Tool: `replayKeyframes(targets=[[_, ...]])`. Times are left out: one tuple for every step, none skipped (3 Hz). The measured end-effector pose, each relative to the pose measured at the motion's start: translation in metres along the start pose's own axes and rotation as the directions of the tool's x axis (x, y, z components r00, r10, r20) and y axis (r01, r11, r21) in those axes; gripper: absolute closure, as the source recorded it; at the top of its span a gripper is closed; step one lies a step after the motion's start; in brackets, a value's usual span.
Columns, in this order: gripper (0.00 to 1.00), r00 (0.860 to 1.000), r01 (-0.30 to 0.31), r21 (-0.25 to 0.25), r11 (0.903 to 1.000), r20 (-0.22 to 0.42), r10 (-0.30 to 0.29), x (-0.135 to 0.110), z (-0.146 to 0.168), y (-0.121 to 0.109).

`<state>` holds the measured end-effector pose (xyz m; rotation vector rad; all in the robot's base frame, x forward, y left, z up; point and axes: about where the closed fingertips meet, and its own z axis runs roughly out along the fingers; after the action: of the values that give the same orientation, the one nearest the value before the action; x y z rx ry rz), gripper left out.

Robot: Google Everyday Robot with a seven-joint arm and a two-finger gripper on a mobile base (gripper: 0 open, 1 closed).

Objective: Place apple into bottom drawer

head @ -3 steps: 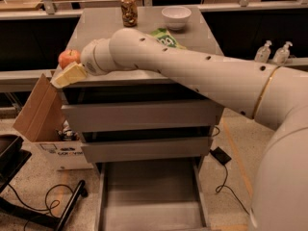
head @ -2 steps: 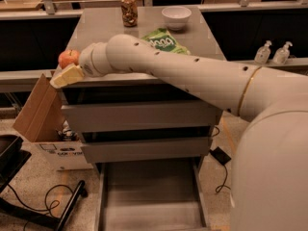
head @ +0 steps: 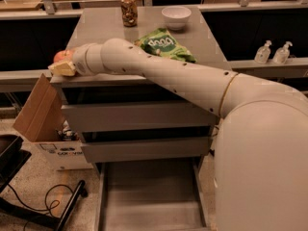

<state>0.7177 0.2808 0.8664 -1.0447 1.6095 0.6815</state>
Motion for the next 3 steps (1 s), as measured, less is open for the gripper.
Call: replayKeyframes(targets=[[0.65, 0.998, 0.004, 0.0, 1.0, 0.055, -0.004, -0.0173, 0.0071, -0.0021], [0.88, 0.999, 0.005, -0.004, 1.0, 0.054, -0.005, -0.0175, 0.0085, 0.0002], [1.0, 0.998, 0.008, -0.01, 0.9999, 0.057, -0.008, -0.0194, 0.0079, 0.0035]])
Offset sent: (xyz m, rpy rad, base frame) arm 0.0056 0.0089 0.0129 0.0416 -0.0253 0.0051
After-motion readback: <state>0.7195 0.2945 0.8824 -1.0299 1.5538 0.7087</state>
